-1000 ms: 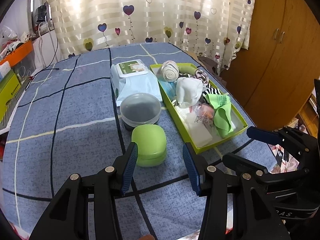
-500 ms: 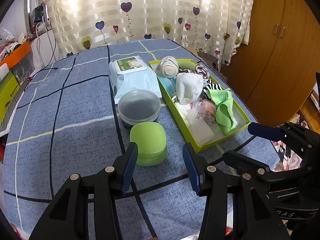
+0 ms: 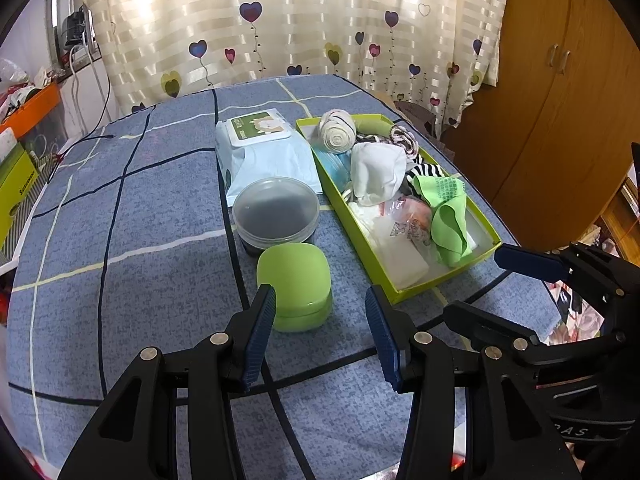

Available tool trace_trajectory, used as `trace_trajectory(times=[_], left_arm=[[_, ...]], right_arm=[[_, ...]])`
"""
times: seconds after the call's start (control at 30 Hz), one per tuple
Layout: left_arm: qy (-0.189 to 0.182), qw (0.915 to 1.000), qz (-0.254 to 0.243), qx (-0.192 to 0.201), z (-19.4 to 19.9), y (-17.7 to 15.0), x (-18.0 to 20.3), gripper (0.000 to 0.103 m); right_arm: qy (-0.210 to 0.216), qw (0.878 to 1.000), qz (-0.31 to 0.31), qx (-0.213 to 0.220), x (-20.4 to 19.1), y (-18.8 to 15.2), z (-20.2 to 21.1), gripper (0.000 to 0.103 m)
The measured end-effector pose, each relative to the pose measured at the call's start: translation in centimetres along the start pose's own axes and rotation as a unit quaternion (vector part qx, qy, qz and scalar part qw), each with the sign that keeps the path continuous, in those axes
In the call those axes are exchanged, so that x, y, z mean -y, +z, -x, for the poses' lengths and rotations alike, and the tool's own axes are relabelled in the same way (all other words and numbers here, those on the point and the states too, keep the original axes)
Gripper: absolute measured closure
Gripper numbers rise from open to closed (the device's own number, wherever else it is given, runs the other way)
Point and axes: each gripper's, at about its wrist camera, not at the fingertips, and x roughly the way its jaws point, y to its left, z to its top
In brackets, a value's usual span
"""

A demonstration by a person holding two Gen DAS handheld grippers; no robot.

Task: Organize soft objects

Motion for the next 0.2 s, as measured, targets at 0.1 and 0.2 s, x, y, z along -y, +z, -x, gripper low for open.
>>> trace_trajectory(times=[0.1,0.2], left_arm=[[-0.003,1.0000,-0.001,0.002,0.09,0.00,0.09,0.055],[-0.003,1.0000,-0.002,0.003,0.20,0.01,0.23,0.055]], right_arm=[[0.000,1.000,0.000,0.000,0.00,-0.02,-0.19,0.035],[0.000,1.000,0.000,0.000,0.00,-0.01,-0.37,0.035]])
